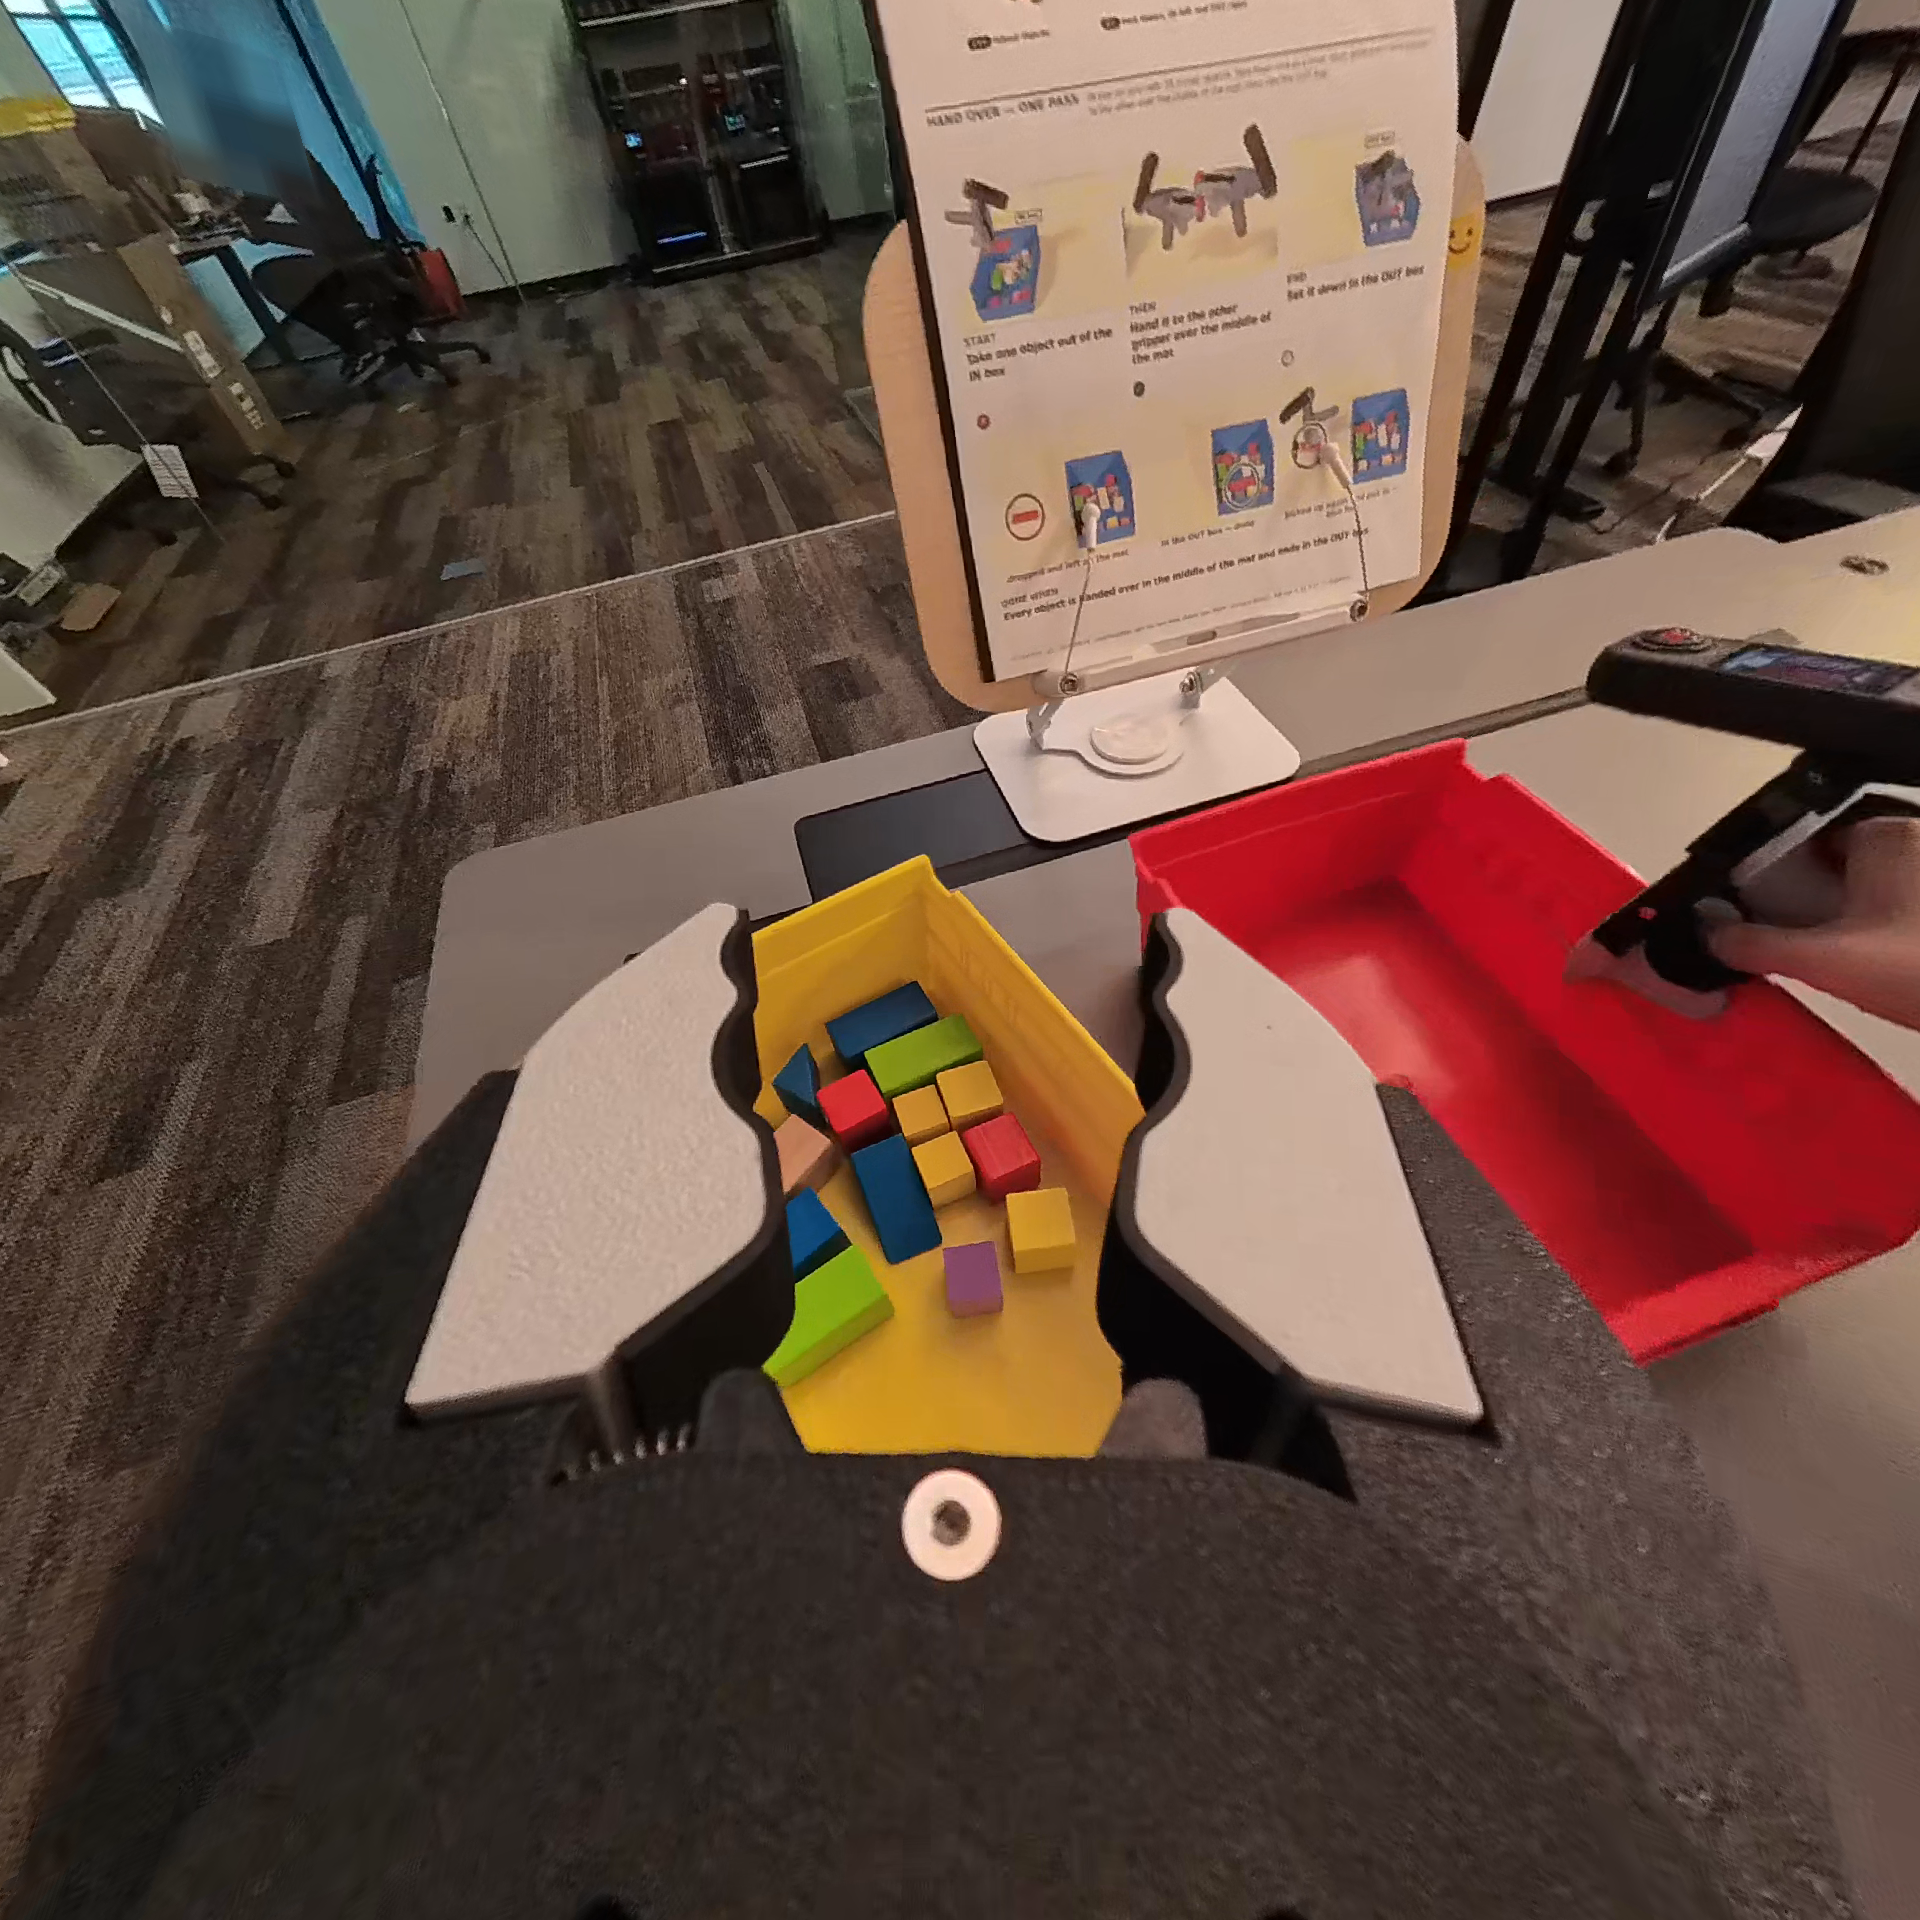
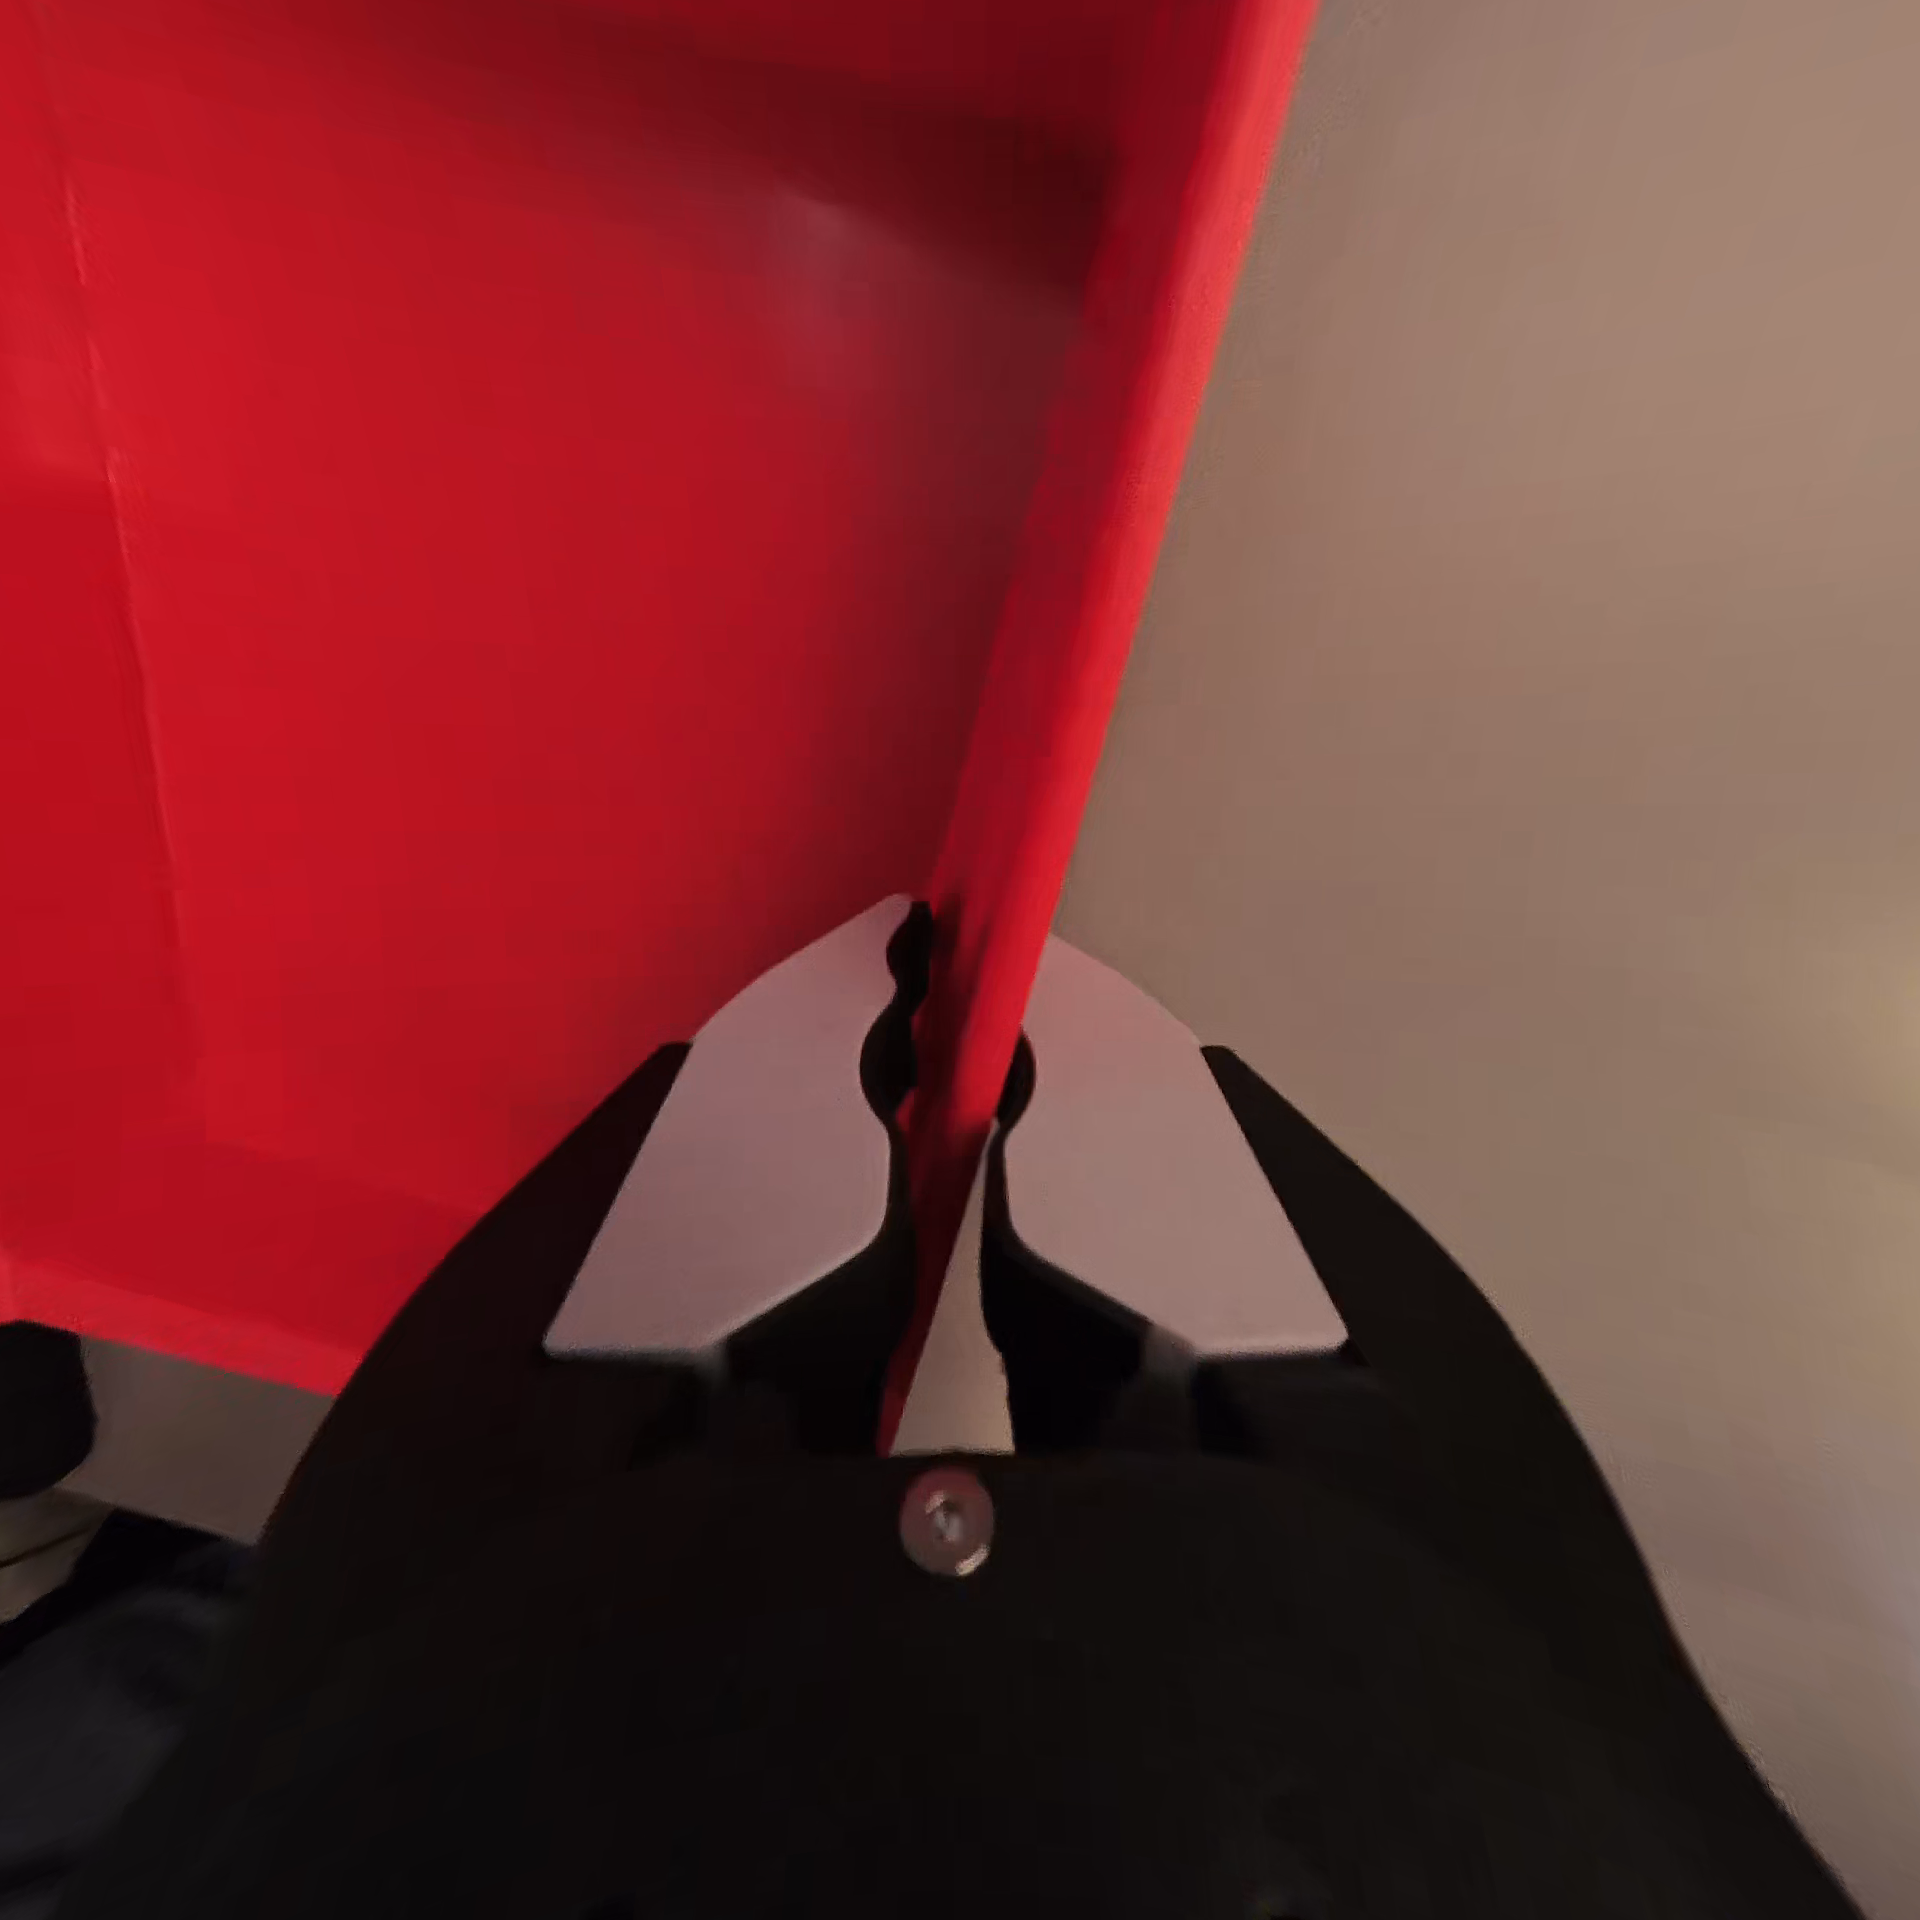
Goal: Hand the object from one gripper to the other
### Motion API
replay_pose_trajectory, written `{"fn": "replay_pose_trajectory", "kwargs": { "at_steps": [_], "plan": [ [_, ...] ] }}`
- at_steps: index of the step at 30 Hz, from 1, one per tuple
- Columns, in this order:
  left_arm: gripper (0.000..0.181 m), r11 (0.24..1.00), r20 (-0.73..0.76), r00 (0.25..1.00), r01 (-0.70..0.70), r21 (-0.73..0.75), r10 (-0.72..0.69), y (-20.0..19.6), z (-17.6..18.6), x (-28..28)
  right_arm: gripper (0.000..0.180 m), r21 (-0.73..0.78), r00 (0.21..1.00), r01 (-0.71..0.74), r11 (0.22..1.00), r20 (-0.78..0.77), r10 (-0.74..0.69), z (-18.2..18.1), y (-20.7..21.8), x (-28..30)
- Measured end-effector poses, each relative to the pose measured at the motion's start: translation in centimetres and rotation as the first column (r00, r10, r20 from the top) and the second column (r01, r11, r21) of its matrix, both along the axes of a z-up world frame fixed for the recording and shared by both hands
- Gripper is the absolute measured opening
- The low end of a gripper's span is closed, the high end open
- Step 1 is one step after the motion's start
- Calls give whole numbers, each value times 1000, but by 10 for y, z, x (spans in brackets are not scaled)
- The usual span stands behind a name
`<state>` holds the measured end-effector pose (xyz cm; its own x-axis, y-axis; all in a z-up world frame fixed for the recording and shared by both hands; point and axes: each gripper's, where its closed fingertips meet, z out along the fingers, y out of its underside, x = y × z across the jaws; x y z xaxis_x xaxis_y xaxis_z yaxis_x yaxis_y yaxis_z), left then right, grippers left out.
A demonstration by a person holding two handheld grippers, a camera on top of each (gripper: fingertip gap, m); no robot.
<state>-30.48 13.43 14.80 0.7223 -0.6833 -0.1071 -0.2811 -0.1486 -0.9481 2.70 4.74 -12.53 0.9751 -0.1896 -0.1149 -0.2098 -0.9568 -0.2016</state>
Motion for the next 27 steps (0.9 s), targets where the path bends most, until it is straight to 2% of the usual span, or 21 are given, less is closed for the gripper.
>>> {"fn": "replay_pose_trajectory", "kwargs": {
  "at_steps": [2,8,19,27],
  "plan": [
    [71,1000,-9,1000,6,2,-6,-1,-1,4,8,3,998,16,1000,-54,-16,-1,1,5],
    [71,1000,-33,999,3,-8,-4,0,-5,9,7,30,996,60,998,-75,-57,-1,-9,47],
    [71,1000,-55,998,-23,-15,22,7,-10,11,6,54,976,216,975,-29,-215,-3,-73,171],
    [71,998,-74,996,-52,-25,50,12,-14,10,7,57,963,269,962,-20,-268,-4,-111,226]
  ]
}}
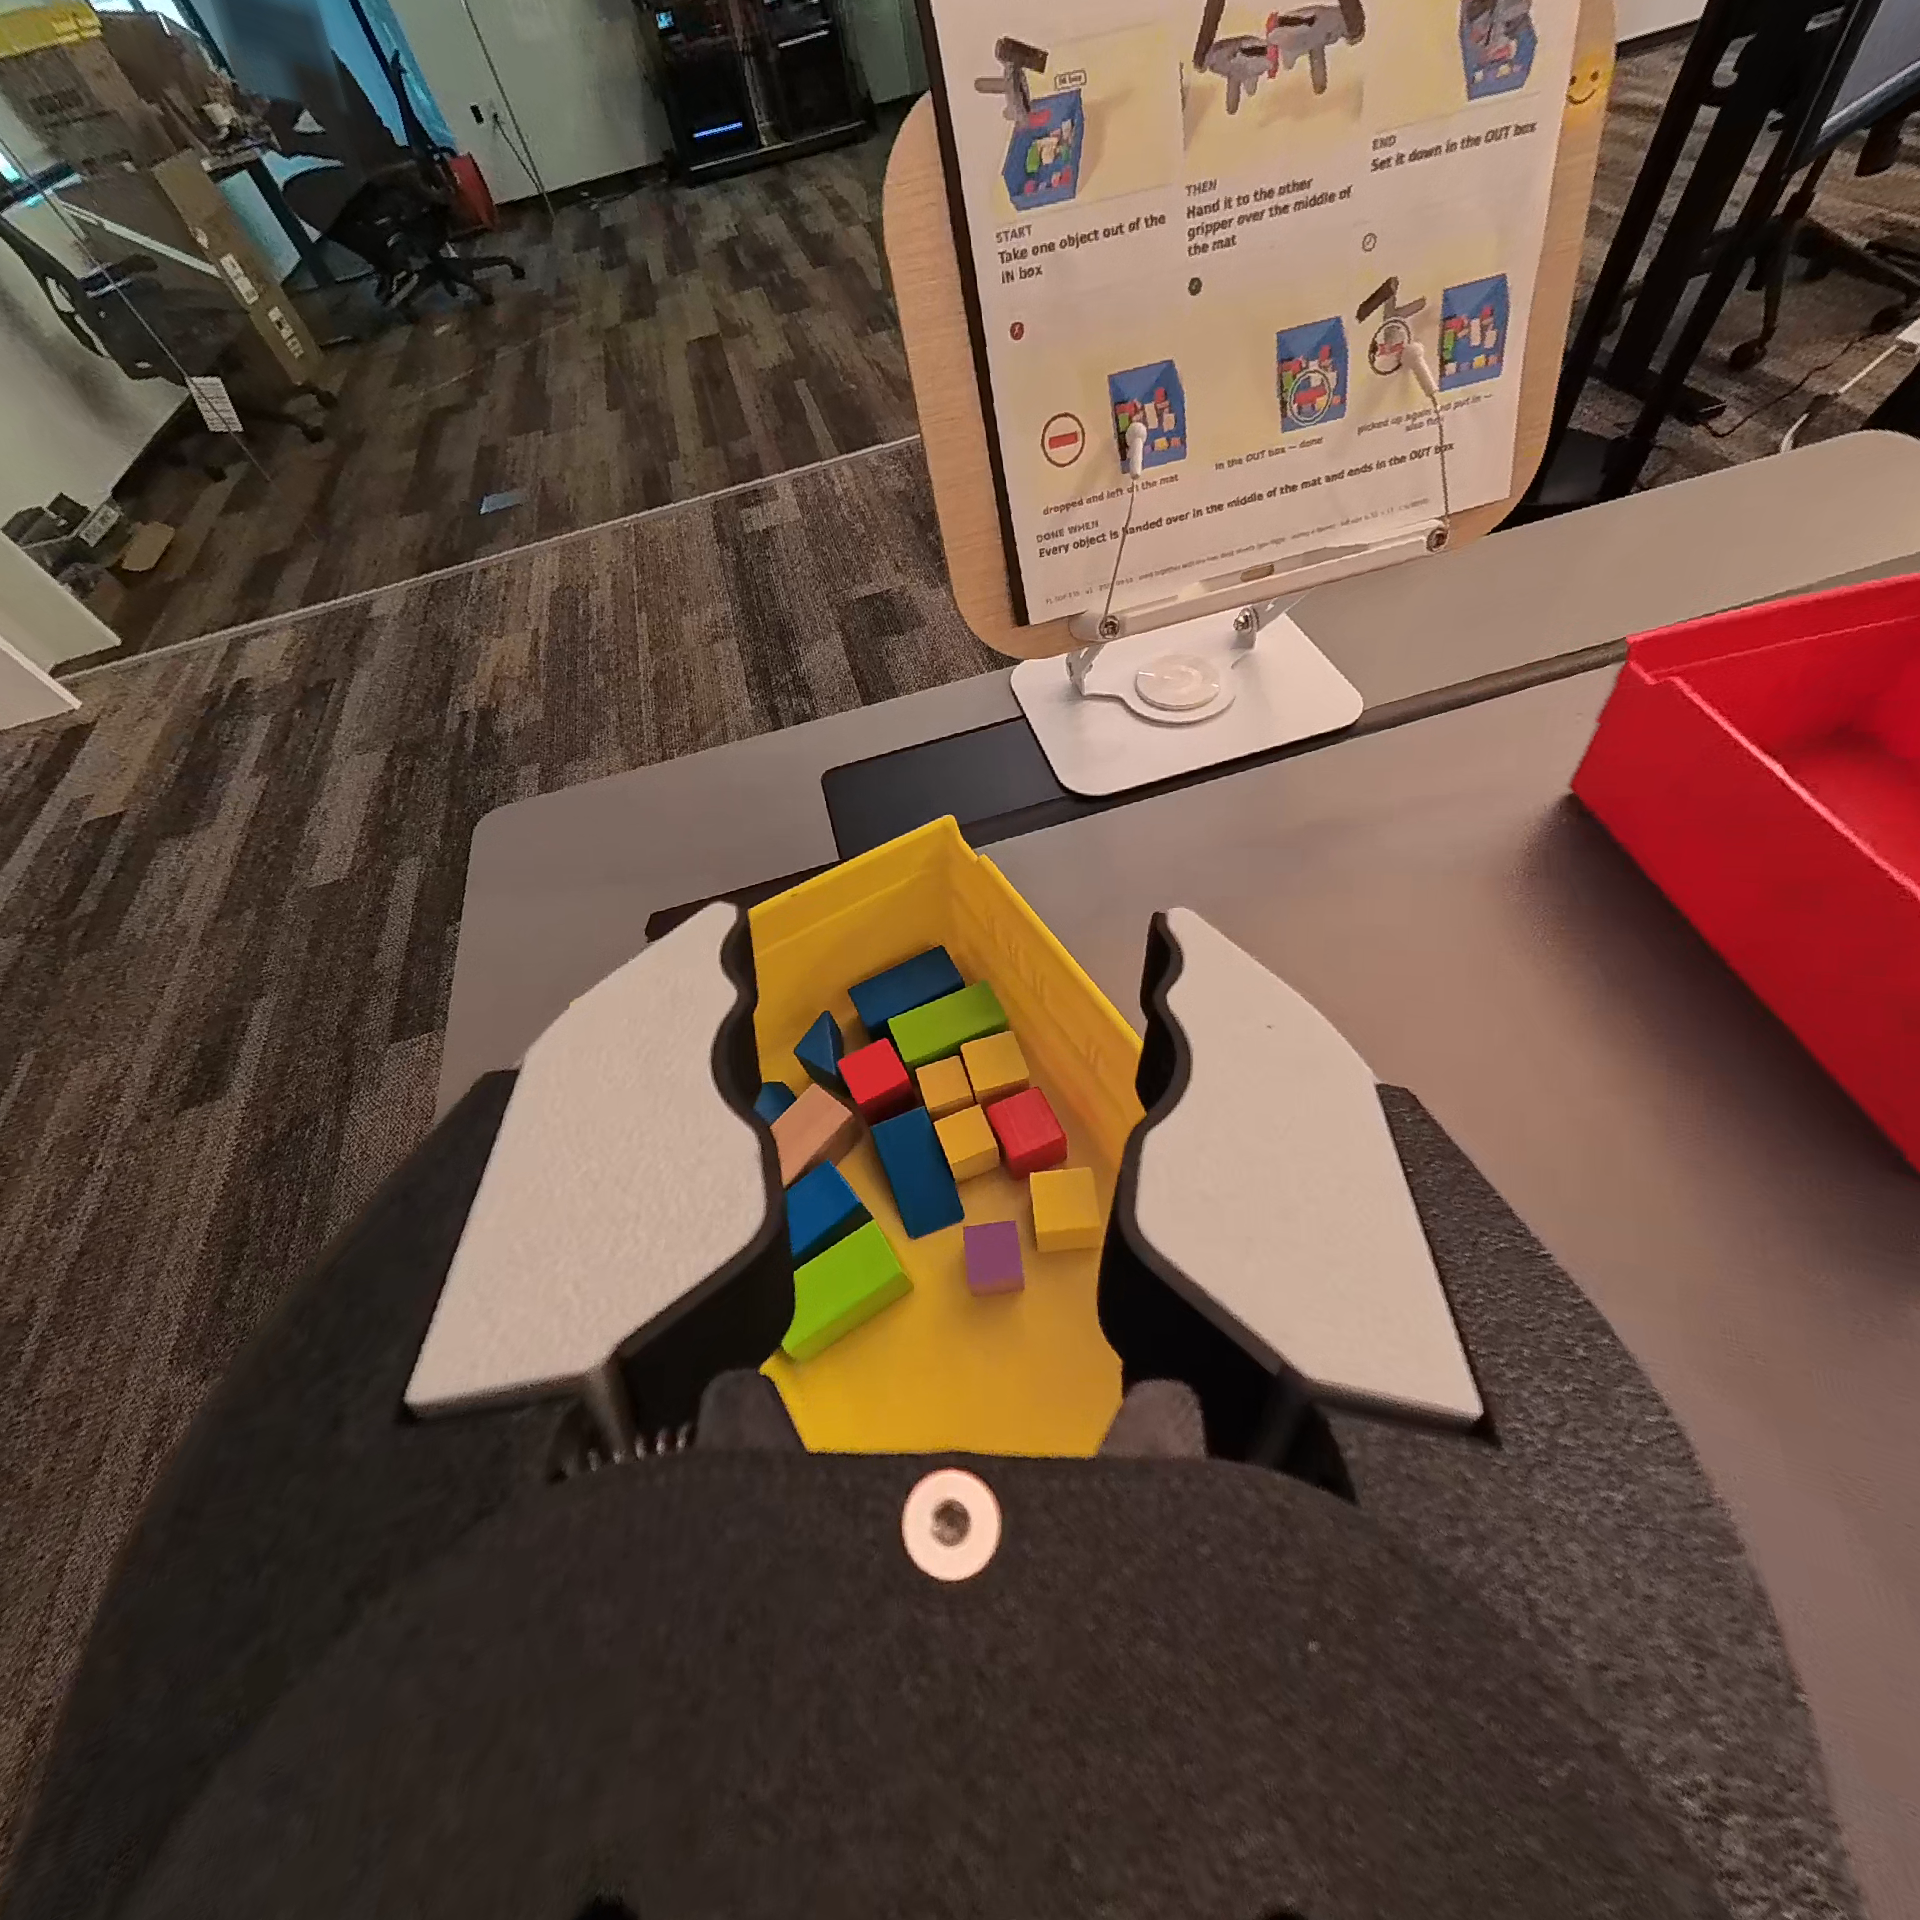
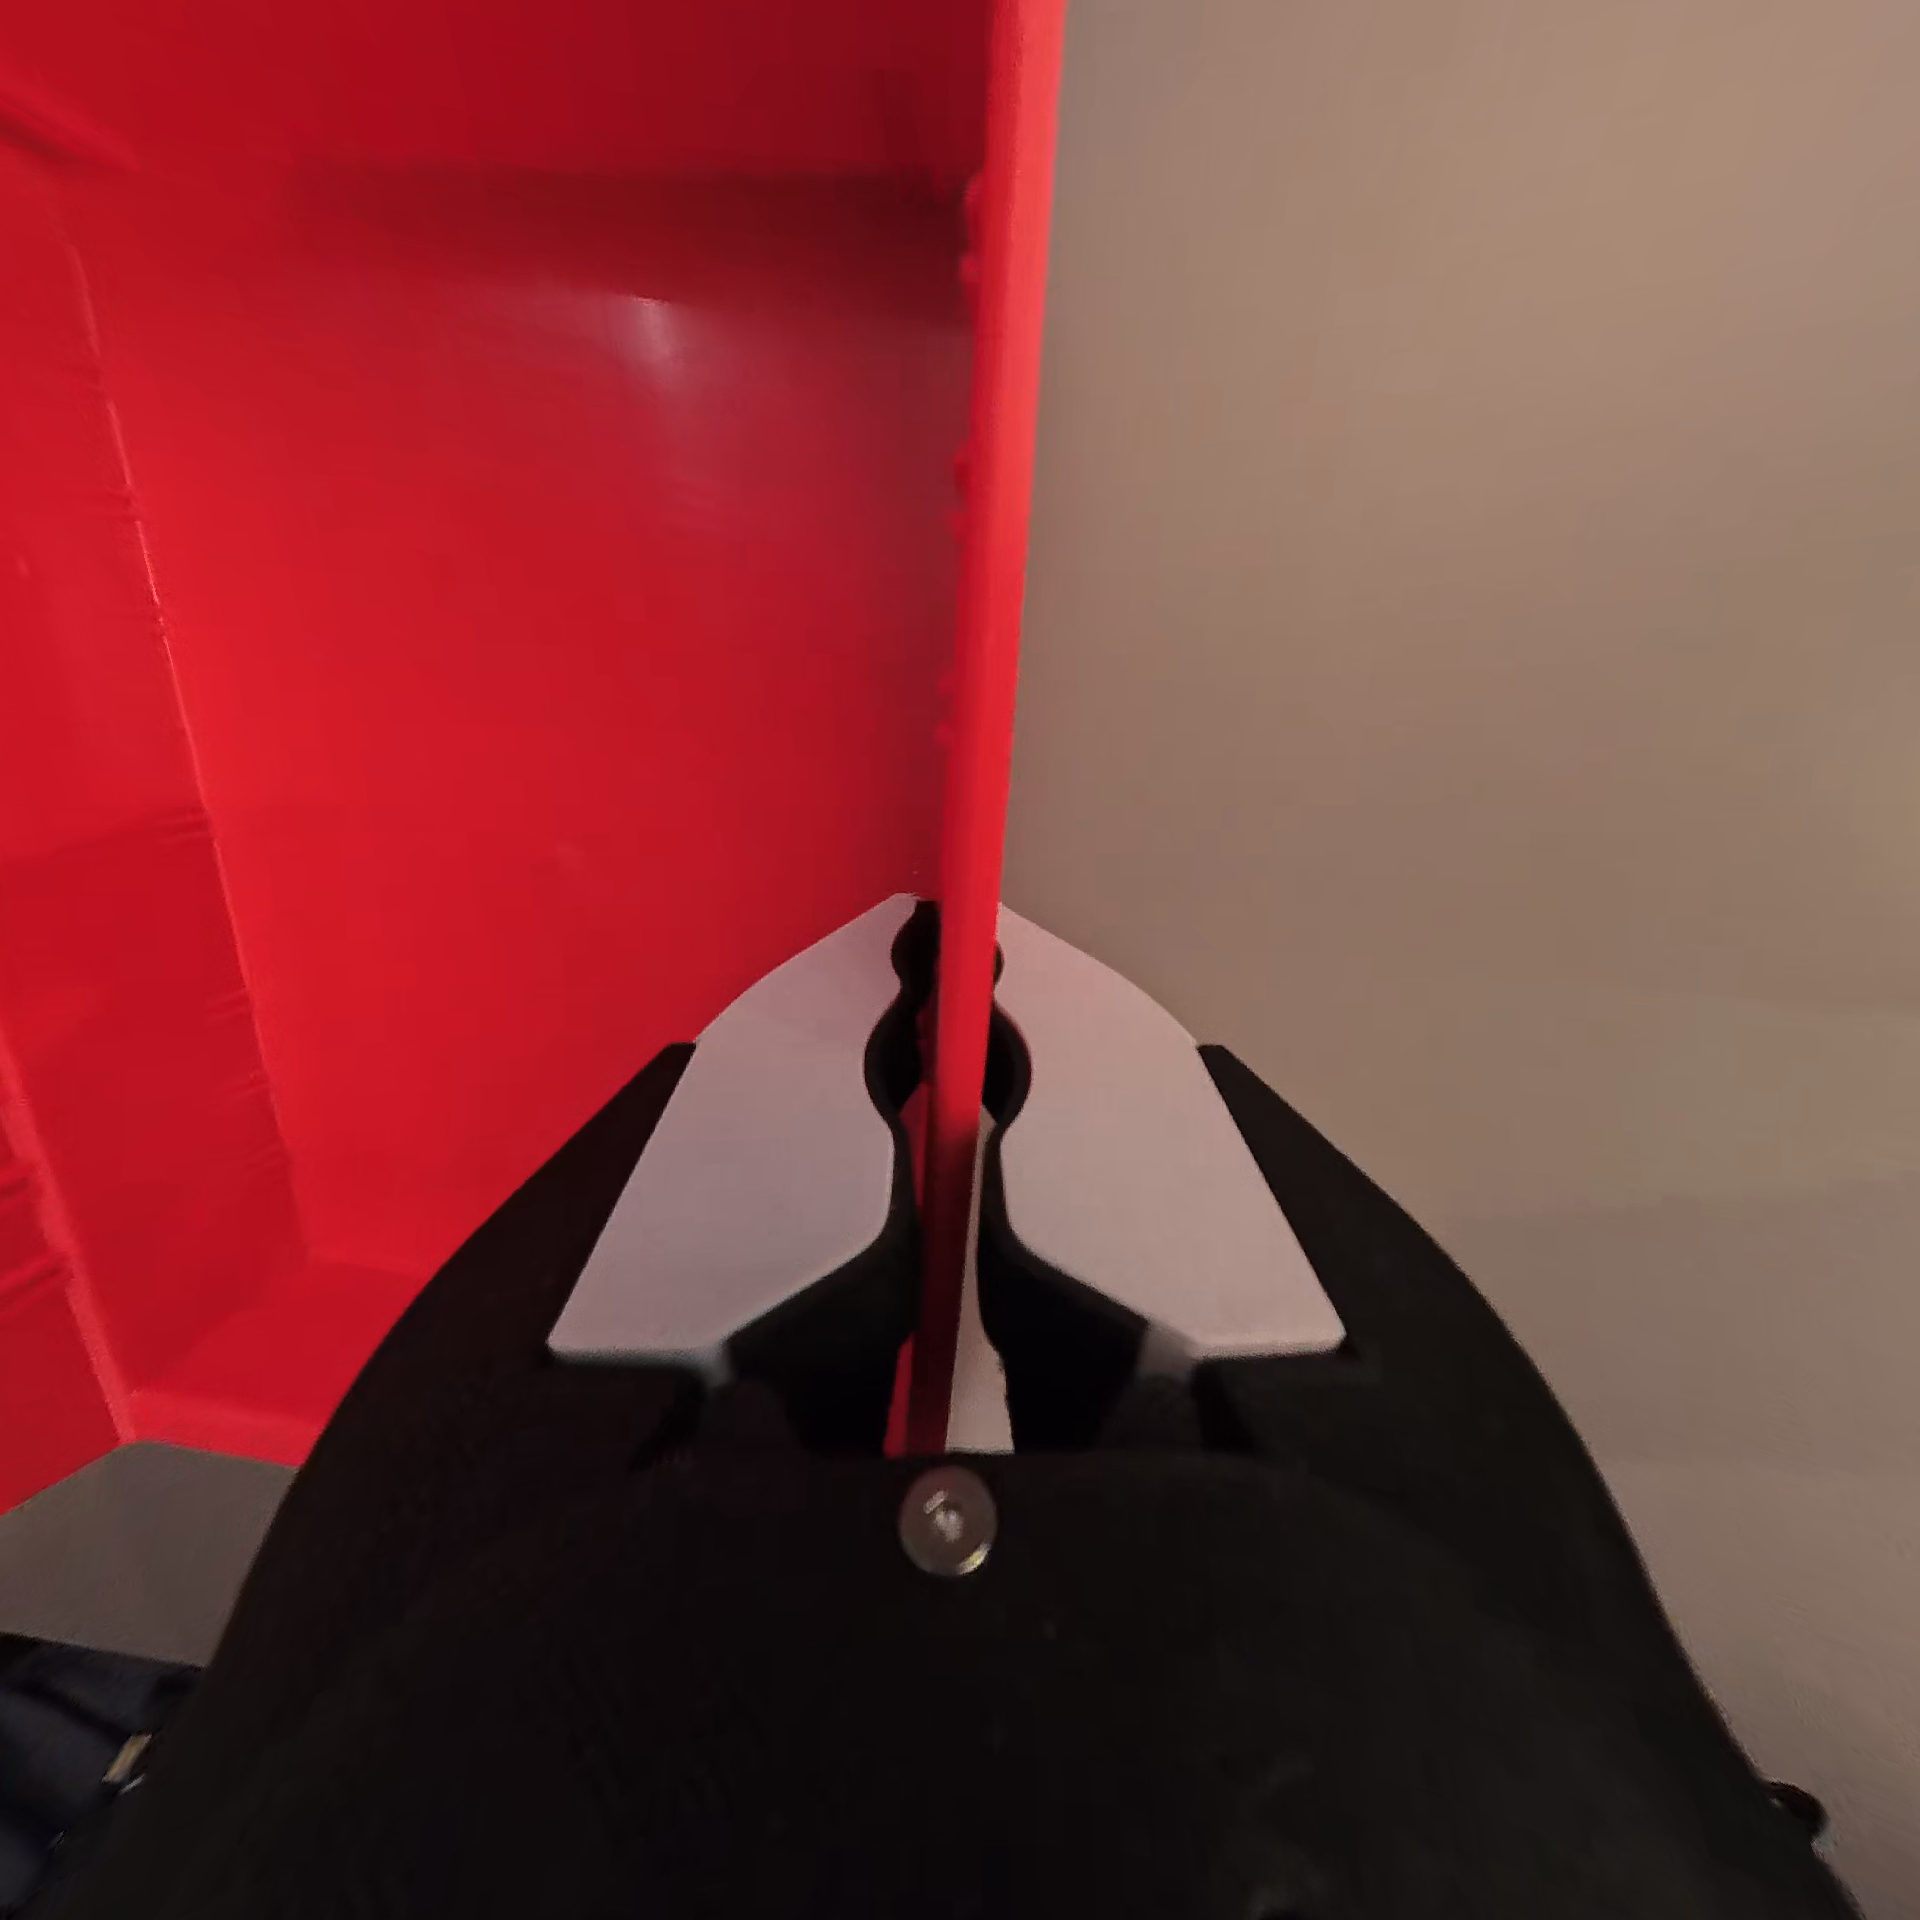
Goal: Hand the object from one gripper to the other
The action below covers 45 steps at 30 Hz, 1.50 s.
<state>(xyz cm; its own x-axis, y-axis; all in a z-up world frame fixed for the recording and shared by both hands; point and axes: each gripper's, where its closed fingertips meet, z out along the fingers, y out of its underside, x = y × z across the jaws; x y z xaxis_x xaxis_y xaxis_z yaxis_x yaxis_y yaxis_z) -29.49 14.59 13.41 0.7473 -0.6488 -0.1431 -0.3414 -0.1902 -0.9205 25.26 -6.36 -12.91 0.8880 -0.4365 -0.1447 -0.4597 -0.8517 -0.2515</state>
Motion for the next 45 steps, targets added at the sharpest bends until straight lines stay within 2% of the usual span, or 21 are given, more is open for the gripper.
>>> {"fn": "replay_pose_trajectory", "kwargs": {
  "at_steps": [5,8,12,17,19,21,24,27,30,34,38,45],
  "plan": [
    [71,1000,0,1000,-13,-3,13,2,-1,-2,7,6,1000,15,1000,8,-15,0,-15,19],
    [71,1000,1,1000,-21,-8,21,4,-2,-3,9,57,991,-27,998,136,19,9,-11,28],
    [72,999,-2,999,-45,-29,45,11,-6,-8,15,143,925,-61,988,381,2,44,0,45],
    [72,997,-7,997,-73,-36,72,18,-9,-10,15,322,829,-97,942,550,-102,112,19,47],
    [72,996,-15,997,-77,-39,76,21,-11,-10,16,398,787,-114,910,595,-162,144,25,46],
    [72,995,-22,996,-88,-52,87,25,-15,-10,24,459,766,-121,880,608,-211,168,29,44],
    [73,993,-26,995,-102,-62,101,29,-18,-13,30,541,755,-111,834,591,-283,189,33,42],
    [73,992,-13,994,-108,-59,108,31,-17,-16,32,641,745,-157,752,577,-336,194,38,37],
    [73,992,-7,994,-114,-58,113,32,-16,-19,32,583,681,-139,800,643,-350,183,32,51],
    [73,989,8,992,-126,-72,127,36,-17,-27,34,607,710,-112,787,603,-364,176,31,54],
    [73,986,5,991,-135,-98,136,39,-22,-33,34,581,704,-108,807,618,-351,171,29,55],
    [73,982,-15,991,-137,-129,136,43,-31,-40,39,569,741,-112,815,594,-313,163,35,48]
  ]
}}
